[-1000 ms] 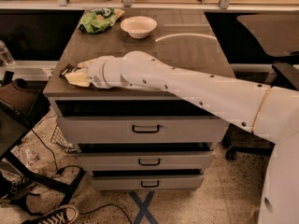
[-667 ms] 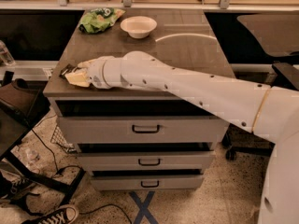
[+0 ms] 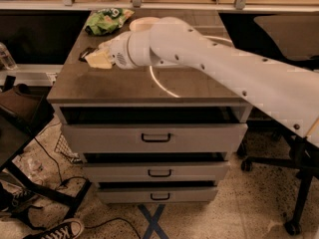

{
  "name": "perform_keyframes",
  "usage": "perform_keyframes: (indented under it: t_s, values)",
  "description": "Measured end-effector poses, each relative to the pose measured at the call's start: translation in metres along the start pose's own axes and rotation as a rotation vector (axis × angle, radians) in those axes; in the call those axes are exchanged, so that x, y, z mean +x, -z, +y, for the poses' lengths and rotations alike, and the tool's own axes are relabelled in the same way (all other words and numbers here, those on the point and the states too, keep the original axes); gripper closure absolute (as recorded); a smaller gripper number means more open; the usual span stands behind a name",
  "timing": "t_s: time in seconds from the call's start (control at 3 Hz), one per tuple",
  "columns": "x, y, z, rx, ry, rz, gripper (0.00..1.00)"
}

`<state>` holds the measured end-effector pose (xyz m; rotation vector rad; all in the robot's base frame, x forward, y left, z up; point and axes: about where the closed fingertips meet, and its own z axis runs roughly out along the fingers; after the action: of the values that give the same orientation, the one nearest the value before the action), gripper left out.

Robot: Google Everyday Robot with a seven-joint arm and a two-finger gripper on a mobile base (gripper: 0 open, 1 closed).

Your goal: Move rxbar chocolate near paper bowl

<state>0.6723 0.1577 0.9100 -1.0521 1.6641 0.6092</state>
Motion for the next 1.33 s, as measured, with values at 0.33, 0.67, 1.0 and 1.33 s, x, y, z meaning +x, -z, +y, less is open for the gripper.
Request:
perform_keyframes:
  t_s: [0.33, 0.67, 1.0, 1.33]
  values:
    - [-0.022, 0.043, -0.038, 0.04, -0.009, 0.02, 1.0]
    - [-0.027, 0.081, -0.084, 0.103, -0.052, 0.017, 1.0]
    - [-0.015, 0.121, -0.129, 0.204, -0.13, 0.005, 1.0]
    - [-0.015, 0.121, -0.129, 0.204, -0.13, 0.005, 1.0]
